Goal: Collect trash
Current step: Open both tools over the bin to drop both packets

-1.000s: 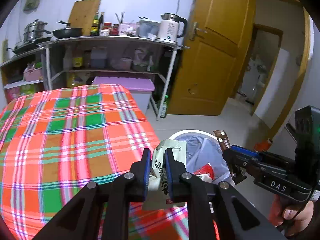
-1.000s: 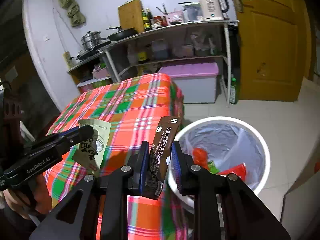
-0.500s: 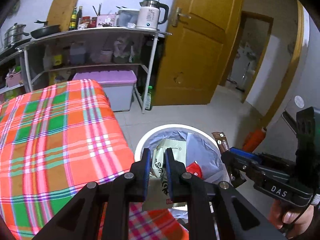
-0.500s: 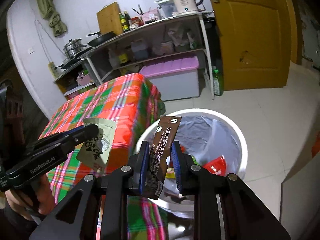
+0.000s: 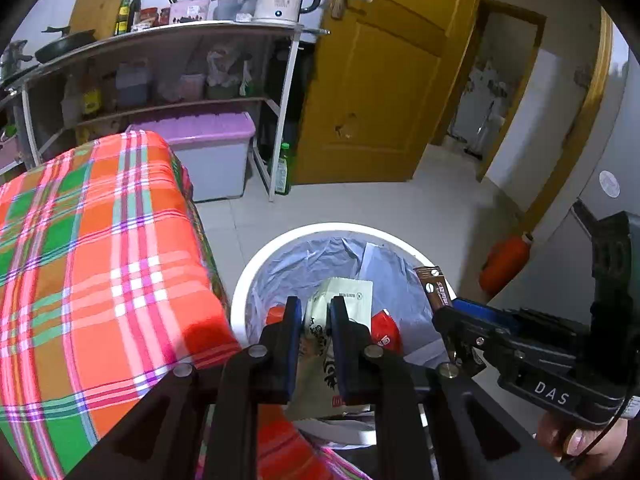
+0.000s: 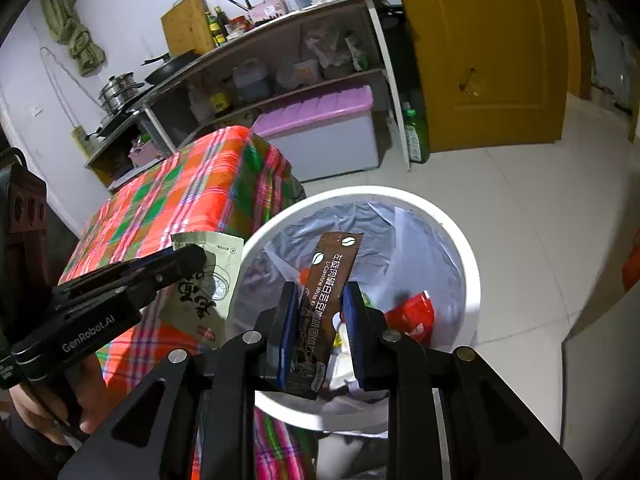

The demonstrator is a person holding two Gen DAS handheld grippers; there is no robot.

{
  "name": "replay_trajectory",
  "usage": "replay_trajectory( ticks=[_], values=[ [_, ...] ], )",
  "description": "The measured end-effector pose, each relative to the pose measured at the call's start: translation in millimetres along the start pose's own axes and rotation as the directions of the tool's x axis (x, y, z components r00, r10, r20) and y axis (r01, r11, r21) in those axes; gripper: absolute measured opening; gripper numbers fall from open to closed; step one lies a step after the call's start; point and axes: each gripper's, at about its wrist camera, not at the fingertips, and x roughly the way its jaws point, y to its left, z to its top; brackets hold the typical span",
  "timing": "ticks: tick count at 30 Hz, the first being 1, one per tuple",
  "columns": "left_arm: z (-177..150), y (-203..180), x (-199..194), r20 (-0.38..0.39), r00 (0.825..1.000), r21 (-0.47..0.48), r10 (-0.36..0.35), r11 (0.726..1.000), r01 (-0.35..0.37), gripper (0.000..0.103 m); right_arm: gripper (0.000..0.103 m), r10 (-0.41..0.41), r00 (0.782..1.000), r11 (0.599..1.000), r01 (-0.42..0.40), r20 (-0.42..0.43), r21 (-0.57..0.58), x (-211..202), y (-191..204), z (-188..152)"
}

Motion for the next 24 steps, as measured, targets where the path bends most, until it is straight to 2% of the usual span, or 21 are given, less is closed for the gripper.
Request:
replay_trajectory(
  ticks=[5,7,9,11,24],
  values=[
    [2.6,-1.9,12.2,-0.023,1.0,-0.005,-0.008,1.0,0.008,0.015,0.025,-0.012,1.0,1.0,0.012,-0.007,0.01,4.0,-6.9,-0.3],
    [2.7,-0.9,14.9,-0.027,0.999,-0.007,-0.019,1.0,0.019,0.021,0.027,-0.018,1.0,1.0,0.018,-0.009,0.007,5.2,-7.6,-1.1],
    [3.5,-0.5,17.2,-0.03,0.999,-0.01,-0.023,1.0,0.023,0.026,0.037,-0.015,1.0,1.0,0.015,-0.012,0.006,6.7,-6.8,-0.6],
    [2.4,-0.5,17.7,-0.03,0.999,-0.011,-0.021,1.0,0.02,0.026,0.042,-0.012,1.0,1.0,0.012,-0.01,0.006,6.9,-7.1,-0.7],
    [-5.3,0.8,-12.4,0.017,1.0,-0.012,-0.015,1.0,0.015,0.026,0.042,-0.012,1.0,1.0,0.012,0.02,-0.011,-11.6,6.3,-3.8]
  ],
)
